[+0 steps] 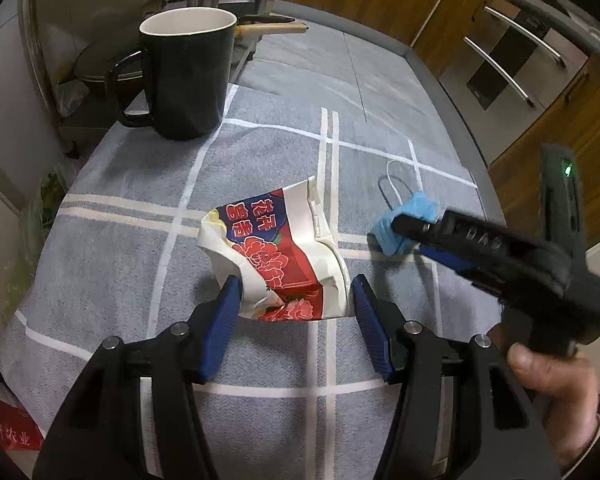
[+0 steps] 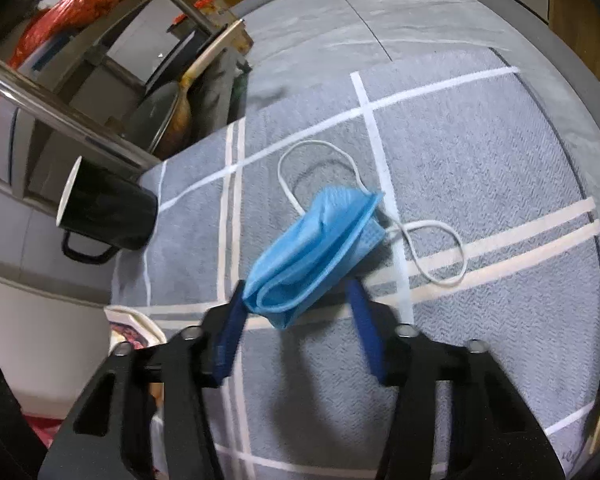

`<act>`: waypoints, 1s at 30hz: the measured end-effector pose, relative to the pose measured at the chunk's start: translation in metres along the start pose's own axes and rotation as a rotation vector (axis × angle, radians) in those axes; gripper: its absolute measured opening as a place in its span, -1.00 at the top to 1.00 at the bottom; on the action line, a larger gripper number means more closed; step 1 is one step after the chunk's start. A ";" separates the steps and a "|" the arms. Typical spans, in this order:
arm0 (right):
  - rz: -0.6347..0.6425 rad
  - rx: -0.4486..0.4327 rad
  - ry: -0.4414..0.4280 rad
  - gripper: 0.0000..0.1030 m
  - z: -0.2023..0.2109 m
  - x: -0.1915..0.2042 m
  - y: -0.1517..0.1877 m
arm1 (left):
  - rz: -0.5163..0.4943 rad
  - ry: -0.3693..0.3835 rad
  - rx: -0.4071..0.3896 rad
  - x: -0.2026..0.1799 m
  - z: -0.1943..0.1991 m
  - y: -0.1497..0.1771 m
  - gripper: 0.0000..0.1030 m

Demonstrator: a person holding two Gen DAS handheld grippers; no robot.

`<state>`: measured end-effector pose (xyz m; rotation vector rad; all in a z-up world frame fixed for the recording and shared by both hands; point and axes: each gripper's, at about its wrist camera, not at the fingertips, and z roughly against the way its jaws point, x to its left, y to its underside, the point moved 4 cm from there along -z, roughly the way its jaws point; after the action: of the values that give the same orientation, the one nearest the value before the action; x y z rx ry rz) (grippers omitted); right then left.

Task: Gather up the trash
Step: 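Grasp the red-white snack wrapper with left tool while right tool grasps blue mask, then carry the snack wrapper and blue mask over the teal bin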

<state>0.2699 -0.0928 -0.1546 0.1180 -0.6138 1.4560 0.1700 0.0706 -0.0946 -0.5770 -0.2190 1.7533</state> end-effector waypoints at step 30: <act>0.115 -0.218 0.091 0.81 0.170 -0.088 0.086 | -0.133 0.240 -0.013 -0.120 0.027 0.008 -0.10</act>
<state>0.1352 -0.2330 -0.0763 -0.1564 -0.7094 1.4865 0.1691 -0.0414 -0.0432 -0.7591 -0.0979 1.5406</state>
